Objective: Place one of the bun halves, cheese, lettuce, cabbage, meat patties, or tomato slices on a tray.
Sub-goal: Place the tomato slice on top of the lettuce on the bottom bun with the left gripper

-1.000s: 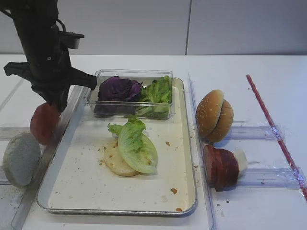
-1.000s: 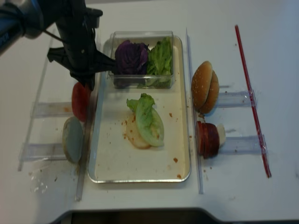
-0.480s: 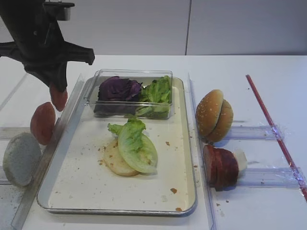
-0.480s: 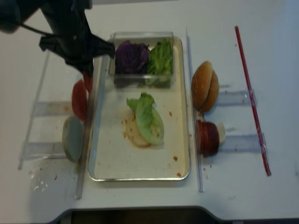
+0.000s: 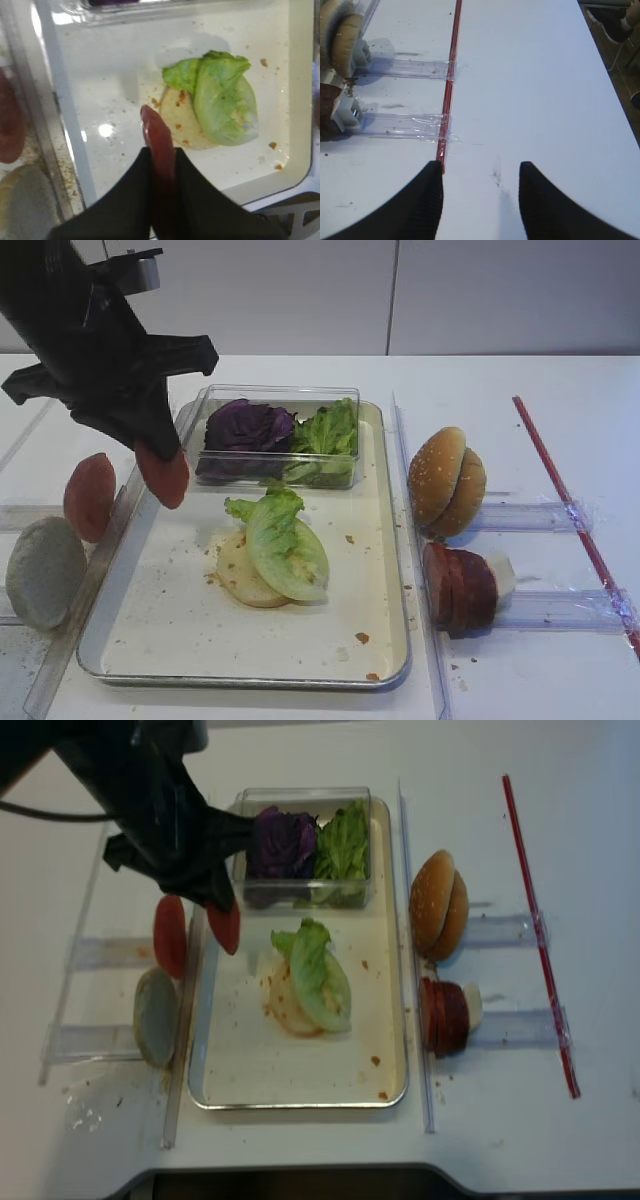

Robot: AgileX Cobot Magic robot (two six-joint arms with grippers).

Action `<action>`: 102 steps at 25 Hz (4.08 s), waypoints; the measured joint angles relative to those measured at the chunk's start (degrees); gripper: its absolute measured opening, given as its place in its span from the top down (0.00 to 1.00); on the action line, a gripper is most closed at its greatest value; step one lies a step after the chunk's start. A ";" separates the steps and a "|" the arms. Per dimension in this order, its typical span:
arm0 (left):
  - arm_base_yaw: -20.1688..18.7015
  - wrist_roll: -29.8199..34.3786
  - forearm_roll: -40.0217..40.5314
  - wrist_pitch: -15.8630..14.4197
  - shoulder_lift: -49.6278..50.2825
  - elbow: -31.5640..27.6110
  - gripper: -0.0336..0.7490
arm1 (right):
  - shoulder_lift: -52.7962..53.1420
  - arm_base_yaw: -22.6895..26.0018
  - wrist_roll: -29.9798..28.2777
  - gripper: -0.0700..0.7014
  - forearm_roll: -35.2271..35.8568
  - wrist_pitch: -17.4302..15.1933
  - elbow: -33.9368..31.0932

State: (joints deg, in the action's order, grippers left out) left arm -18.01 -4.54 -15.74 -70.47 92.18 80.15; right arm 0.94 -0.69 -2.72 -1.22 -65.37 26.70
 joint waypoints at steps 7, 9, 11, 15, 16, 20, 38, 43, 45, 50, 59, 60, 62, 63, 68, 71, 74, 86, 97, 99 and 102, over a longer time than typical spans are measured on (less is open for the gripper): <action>0.00 6.79 -10.01 0.02 -0.30 -3.91 0.89 | 0.00 0.00 0.00 0.42 0.00 0.00 0.00; 0.00 8.94 -12.55 0.02 -0.30 -5.23 0.89 | 0.00 0.00 0.00 0.42 0.00 0.00 0.00; 0.00 11.17 -14.80 0.13 -0.34 -6.06 0.89 | 0.00 0.00 0.11 0.42 0.00 0.00 0.00; 0.00 16.99 -22.02 0.37 -0.34 -8.48 0.89 | 0.00 0.00 0.11 0.42 0.00 0.00 0.00; 0.00 18.35 -24.15 0.48 -0.34 -9.08 0.89 | 0.00 0.00 0.11 0.42 0.00 0.00 0.00; 0.00 23.27 -29.71 0.75 1.43 -9.82 0.89 | 0.00 0.00 0.11 0.42 0.00 0.00 0.00; 2.34 31.98 -34.14 4.02 10.65 -9.90 0.89 | 0.00 0.13 0.11 0.42 0.00 0.00 0.00; 2.56 32.64 -35.66 4.07 12.85 -9.90 0.89 | 0.00 0.13 0.11 0.42 0.00 0.00 0.00; 2.56 33.12 -36.22 4.31 13.52 -9.90 0.89 | 0.00 0.13 0.21 0.42 -0.12 0.00 0.00; 2.56 33.60 -36.59 4.53 15.03 -9.90 0.89 | 0.00 0.13 0.21 0.42 -0.19 0.00 0.00; 2.56 33.60 -36.59 4.65 15.52 -9.90 0.88 | 0.00 0.13 0.21 0.42 -0.24 0.00 0.00; 2.56 33.60 -36.59 4.74 15.52 -9.90 0.87 | 0.00 0.13 0.21 0.42 -0.24 0.00 0.00; 2.56 33.60 -36.59 4.88 15.52 -9.90 0.84 | 0.00 0.13 0.21 0.42 -0.24 0.00 0.00; 2.56 33.36 -36.59 4.92 15.52 -9.90 0.83 | 0.00 0.13 0.21 0.42 -0.24 0.00 0.00; 2.56 32.01 -36.59 5.02 15.52 -9.90 0.74 | 0.00 0.13 0.21 0.42 -0.37 0.00 0.00; 2.56 31.22 -36.59 5.02 15.52 -9.90 0.67 | 0.00 0.13 0.21 0.42 -0.37 0.00 0.00; 2.56 30.56 -36.59 5.02 15.52 -9.90 0.64 | 0.00 0.13 0.32 0.42 -0.37 0.00 0.00; 2.56 24.40 -34.60 3.78 15.52 -7.96 0.63 | 0.00 0.13 0.21 0.42 -0.37 0.00 0.00; 2.56 14.23 -22.80 1.77 15.52 -1.31 0.63 | 0.00 0.13 0.21 0.42 -0.37 0.00 0.00; 2.56 13.87 -22.06 1.77 15.52 -1.29 0.63 | 0.00 0.13 0.21 0.42 -0.37 0.00 0.00; 2.56 13.12 -20.89 1.67 15.52 -1.29 0.63 | 0.00 0.13 0.21 0.42 -0.37 0.00 0.00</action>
State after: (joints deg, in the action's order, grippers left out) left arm -15.45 8.58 -36.64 -68.80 107.70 78.86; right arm 0.94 -0.56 -2.51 -1.59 -65.37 26.70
